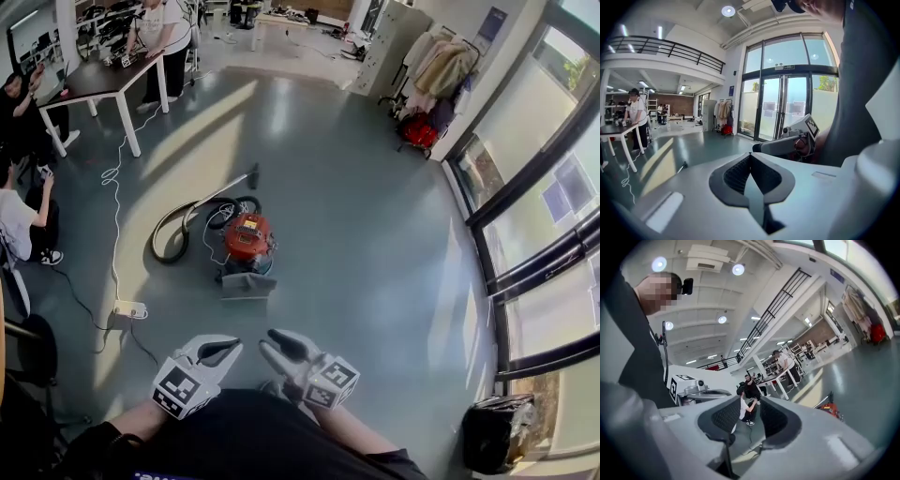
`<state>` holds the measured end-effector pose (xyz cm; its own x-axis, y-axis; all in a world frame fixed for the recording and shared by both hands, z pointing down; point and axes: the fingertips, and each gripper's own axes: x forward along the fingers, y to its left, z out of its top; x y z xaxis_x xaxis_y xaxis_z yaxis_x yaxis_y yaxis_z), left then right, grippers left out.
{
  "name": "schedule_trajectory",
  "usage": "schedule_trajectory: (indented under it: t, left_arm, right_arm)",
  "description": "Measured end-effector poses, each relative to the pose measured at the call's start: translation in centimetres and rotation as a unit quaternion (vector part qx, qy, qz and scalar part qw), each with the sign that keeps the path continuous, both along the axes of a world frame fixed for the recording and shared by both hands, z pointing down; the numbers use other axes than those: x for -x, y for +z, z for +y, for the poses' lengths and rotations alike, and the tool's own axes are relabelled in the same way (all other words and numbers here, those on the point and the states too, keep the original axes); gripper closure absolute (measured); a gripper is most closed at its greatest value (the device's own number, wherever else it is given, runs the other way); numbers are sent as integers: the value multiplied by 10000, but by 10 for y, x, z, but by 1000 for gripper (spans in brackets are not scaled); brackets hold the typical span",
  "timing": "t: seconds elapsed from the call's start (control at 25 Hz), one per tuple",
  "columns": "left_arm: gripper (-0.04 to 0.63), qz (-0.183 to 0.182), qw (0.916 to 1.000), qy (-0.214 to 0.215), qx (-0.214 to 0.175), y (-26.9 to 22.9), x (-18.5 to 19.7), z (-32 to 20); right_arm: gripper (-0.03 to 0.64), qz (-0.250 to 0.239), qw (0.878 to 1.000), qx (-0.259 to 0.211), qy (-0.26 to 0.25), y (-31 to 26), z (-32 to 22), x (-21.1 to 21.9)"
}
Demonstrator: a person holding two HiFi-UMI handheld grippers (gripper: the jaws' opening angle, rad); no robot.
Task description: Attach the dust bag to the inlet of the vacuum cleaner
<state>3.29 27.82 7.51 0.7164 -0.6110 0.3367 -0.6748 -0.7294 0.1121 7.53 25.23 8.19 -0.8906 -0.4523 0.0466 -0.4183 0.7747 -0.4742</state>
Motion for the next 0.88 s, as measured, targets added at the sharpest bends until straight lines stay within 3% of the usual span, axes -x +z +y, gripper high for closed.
schedule_trajectory:
  t: [0.24, 0.36, 0.88]
  left_arm:
    - [578, 107, 9993, 262, -256, -16, 1, 6]
    - [578, 147, 9990, 353, -240, -12, 8, 13]
    - [578, 201, 9981, 497, -295, -12, 26, 21]
  right_arm:
    - [616, 559, 9923, -1108, -58, -40, 20, 19]
    - [624, 729, 9868, -1447, -78, -42, 33, 34]
    - [624, 943, 9821, -1586, -367, -35, 51, 70]
